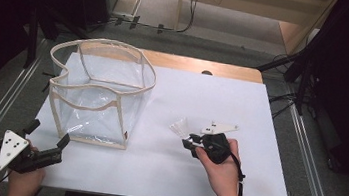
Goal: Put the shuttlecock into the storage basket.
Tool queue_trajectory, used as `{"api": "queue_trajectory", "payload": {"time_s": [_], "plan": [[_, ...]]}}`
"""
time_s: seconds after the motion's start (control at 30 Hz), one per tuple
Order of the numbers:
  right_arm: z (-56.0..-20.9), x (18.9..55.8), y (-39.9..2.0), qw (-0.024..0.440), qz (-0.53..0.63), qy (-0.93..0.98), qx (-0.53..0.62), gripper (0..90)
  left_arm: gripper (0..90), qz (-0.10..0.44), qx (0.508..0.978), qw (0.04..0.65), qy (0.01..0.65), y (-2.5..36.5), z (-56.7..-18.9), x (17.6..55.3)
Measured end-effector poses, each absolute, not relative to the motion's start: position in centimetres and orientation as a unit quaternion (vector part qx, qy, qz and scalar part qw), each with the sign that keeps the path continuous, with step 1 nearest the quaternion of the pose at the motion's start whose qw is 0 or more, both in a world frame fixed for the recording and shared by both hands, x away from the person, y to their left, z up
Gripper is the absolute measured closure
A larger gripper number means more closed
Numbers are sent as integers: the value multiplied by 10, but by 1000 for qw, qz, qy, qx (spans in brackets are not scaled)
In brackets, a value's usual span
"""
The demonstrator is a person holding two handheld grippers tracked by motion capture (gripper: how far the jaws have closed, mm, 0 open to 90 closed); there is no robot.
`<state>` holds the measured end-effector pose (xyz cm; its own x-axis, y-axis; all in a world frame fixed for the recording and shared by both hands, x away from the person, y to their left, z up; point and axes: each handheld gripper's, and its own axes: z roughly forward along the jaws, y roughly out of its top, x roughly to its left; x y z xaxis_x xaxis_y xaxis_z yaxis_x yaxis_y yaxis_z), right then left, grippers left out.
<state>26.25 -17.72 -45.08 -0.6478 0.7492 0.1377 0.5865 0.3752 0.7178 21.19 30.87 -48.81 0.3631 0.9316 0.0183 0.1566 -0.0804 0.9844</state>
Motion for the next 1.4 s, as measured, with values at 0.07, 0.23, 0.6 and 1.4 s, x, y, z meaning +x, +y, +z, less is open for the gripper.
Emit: {"api": "queue_trajectory", "payload": {"time_s": [0.07,0.23,0.6,1.4], "plan": [[-450,263,-177,105,385,822,407,629,0,368,636,526,428,309,-488,212],[-442,269,-174,97,394,823,398,630,0,369,637,525,427,308,-488,212],[-426,277,-167,108,403,823,385,630,0,370,637,525,426,308,-488,212],[-396,290,-154,120,421,821,365,630,0,370,638,525,426,307,-488,212]]}}
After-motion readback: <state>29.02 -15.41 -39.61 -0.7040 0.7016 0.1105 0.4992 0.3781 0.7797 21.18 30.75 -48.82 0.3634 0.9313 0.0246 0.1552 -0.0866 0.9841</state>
